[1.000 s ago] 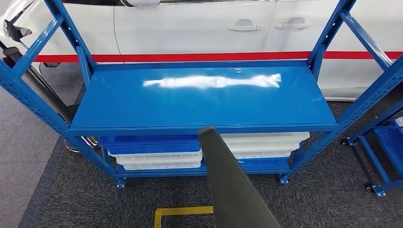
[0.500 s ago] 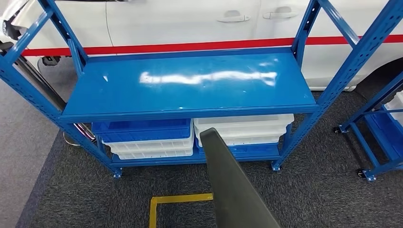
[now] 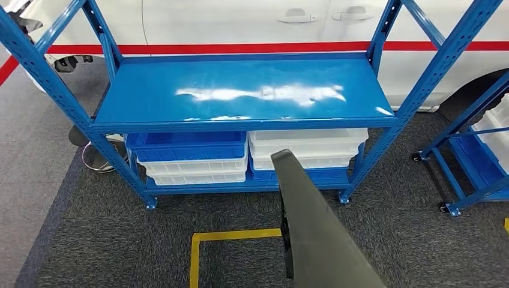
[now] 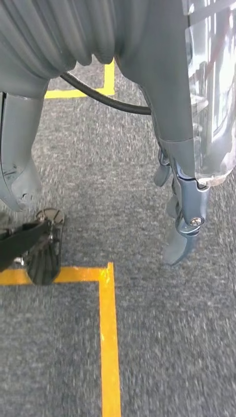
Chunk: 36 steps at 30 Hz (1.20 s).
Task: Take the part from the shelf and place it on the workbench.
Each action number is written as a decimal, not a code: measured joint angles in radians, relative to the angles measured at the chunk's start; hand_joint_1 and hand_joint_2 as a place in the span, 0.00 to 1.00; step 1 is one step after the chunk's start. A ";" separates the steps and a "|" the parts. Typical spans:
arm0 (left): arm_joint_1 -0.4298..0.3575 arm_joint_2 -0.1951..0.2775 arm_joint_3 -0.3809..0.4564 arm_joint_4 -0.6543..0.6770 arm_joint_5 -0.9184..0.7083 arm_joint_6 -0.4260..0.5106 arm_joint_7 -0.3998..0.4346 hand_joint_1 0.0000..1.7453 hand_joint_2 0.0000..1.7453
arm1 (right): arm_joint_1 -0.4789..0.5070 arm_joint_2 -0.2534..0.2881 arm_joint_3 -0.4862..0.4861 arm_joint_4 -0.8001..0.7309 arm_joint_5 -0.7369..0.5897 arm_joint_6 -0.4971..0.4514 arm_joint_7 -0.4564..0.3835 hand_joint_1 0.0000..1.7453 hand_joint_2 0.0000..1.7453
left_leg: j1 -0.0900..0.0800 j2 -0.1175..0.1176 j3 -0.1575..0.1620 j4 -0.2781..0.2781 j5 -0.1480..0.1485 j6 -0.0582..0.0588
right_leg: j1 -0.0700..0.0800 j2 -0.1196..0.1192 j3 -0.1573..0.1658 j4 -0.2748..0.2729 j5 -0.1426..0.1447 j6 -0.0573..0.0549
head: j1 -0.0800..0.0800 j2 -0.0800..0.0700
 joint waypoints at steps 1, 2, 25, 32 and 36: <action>0.000 0.000 0.000 0.000 0.000 0.000 0.000 0.00 1.00 | 0.000 0.000 0.000 0.002 0.000 0.000 0.000 1.00 1.00 | 0.000 0.001 -0.016 0.005 0.009 -0.002 | -0.001 0.000 0.013 0.015 0.017 0.002 | 0.000 0.000; 0.000 0.000 0.000 0.000 0.000 0.000 0.000 0.00 1.00 | 0.000 0.000 0.000 0.004 0.000 0.000 0.000 1.00 1.00 | 0.000 0.001 -0.033 0.013 0.018 -0.005 | -0.003 0.000 0.042 -0.005 0.047 0.002 | 0.000 0.000; 0.002 -0.003 0.001 0.000 -0.009 -0.001 -0.010 0.00 1.00 | 0.002 -0.008 -0.006 0.006 -0.077 0.044 -0.022 1.00 1.00 | 0.002 -0.017 0.088 -0.006 -0.073 -0.027 | 0.006 0.007 0.041 -0.252 0.212 -0.012 | 0.000 0.000; 0.003 -0.004 0.005 0.000 -0.018 0.001 -0.008 0.00 1.00 | 0.023 -0.004 -0.028 0.008 -0.114 0.070 -0.034 1.00 1.00 | 0.000 0.048 0.015 -0.005 -0.018 -0.003 | -0.005 0.001 -0.016 0.019 0.071 0.010 | 0.000 0.000; 0.004 -0.004 0.010 0.000 -0.018 0.000 -0.008 0.00 1.00 | 0.032 -0.004 -0.038 0.009 -0.123 0.077 -0.035 1.00 1.00 | -0.005 0.087 -0.011 0.018 -0.011 -0.016 | 0.004 -0.073 0.159 -0.199 0.115 -0.002 | 0.000 0.000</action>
